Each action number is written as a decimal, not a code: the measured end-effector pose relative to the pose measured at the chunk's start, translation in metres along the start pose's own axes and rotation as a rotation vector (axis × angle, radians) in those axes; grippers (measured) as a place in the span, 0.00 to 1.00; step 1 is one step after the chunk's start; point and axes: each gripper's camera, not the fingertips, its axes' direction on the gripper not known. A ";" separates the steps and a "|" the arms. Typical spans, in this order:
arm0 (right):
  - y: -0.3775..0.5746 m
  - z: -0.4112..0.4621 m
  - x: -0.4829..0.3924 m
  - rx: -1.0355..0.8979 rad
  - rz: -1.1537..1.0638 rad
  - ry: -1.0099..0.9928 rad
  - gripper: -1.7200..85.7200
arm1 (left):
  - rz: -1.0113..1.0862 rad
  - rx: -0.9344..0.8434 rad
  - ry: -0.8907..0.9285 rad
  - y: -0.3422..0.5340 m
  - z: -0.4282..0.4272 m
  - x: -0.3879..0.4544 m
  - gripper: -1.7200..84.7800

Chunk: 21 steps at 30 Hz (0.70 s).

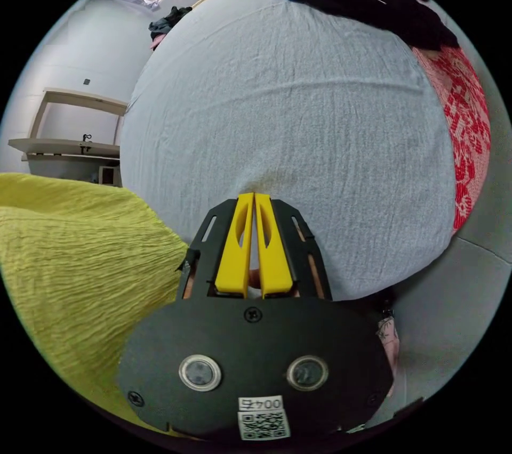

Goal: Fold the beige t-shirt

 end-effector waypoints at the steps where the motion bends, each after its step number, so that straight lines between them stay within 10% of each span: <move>1: -0.003 0.004 -0.005 -0.008 -0.014 0.020 0.01 | 0.009 0.008 -0.009 -0.002 -0.011 0.015 0.06; 13: -0.030 0.054 -0.067 -0.071 -0.055 0.227 0.01 | 0.142 -0.107 -0.089 0.084 -0.209 0.193 0.06; 21: -0.050 0.085 -0.127 -0.072 0.041 0.176 0.01 | -0.191 -0.426 -0.578 0.275 -0.320 0.120 0.06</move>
